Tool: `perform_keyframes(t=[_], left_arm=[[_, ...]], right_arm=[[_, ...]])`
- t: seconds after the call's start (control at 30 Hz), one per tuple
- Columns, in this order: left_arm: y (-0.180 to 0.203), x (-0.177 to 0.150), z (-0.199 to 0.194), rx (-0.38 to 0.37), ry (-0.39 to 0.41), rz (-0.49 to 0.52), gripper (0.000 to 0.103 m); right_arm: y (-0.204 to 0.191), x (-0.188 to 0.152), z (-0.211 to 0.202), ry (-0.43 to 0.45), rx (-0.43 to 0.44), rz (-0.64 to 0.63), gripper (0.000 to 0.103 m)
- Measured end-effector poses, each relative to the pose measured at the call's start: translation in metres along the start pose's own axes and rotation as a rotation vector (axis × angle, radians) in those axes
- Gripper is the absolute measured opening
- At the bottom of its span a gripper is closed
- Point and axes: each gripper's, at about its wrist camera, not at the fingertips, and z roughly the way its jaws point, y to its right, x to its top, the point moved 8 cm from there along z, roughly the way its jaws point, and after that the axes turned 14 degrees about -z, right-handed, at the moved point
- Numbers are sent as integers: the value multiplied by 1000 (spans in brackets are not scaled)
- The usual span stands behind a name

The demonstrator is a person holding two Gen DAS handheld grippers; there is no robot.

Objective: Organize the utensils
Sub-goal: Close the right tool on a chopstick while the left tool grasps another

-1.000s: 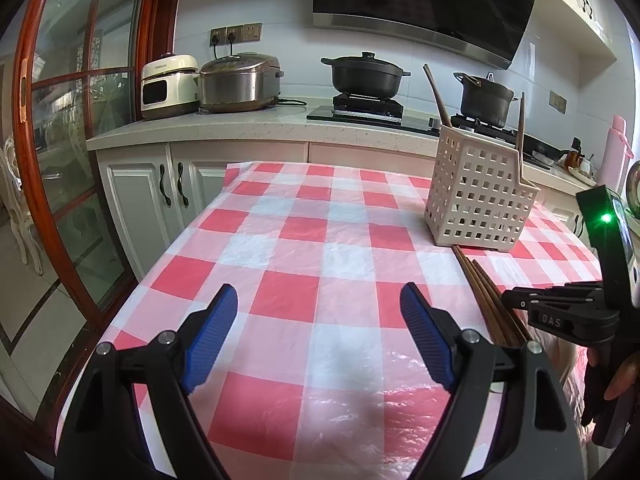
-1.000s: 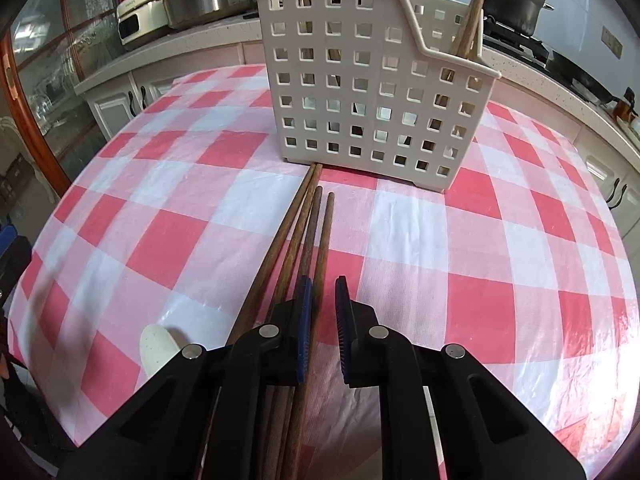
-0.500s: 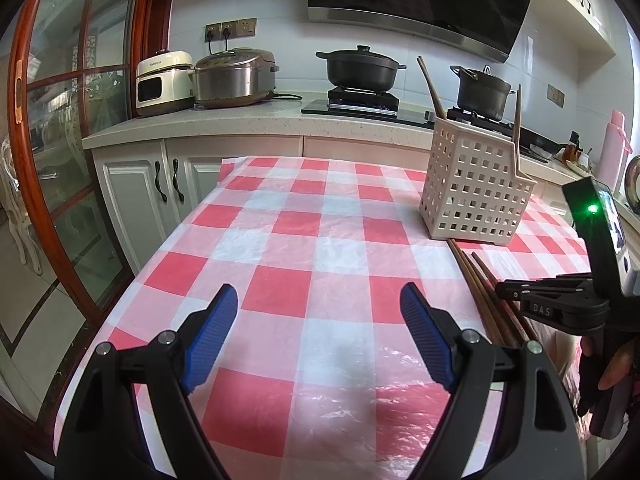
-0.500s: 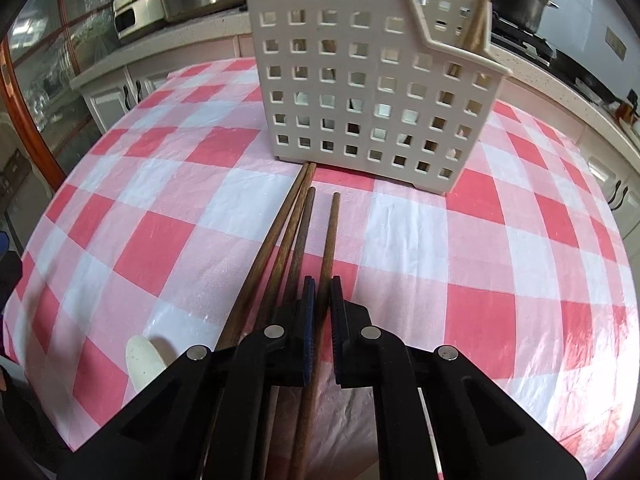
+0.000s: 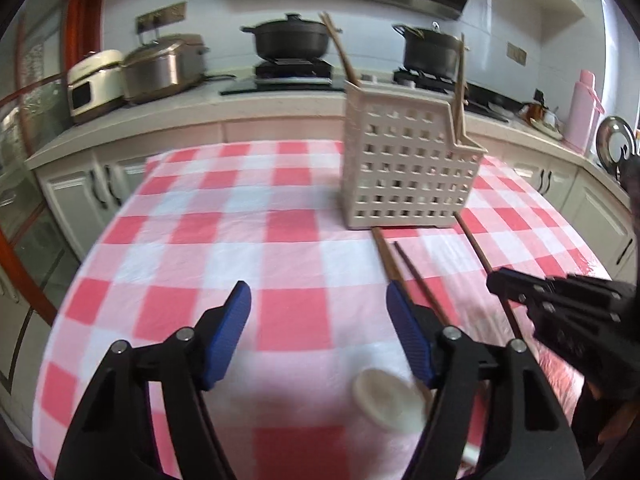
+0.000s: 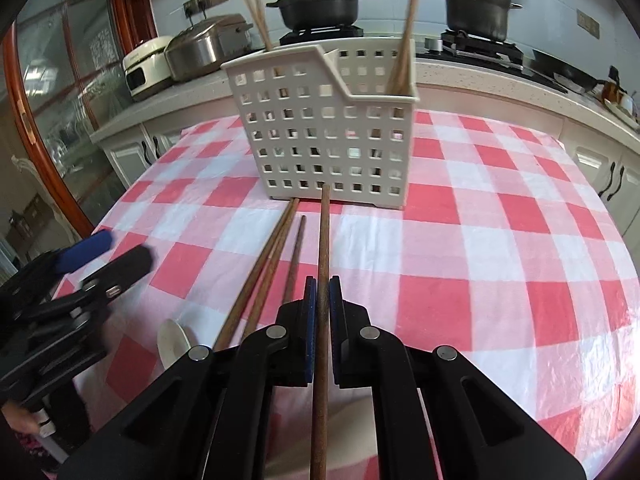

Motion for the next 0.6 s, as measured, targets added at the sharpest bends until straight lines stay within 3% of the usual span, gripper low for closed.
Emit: perform_keyframes(t=[0.1, 0.6], left_arm=[[16, -2, 20, 3, -44, 19, 57], [39, -8, 66, 39, -156, 32, 36]], right_arm=[[10, -6, -4, 8, 2, 28, 7], [29, -16, -15, 55, 39, 78, 7]])
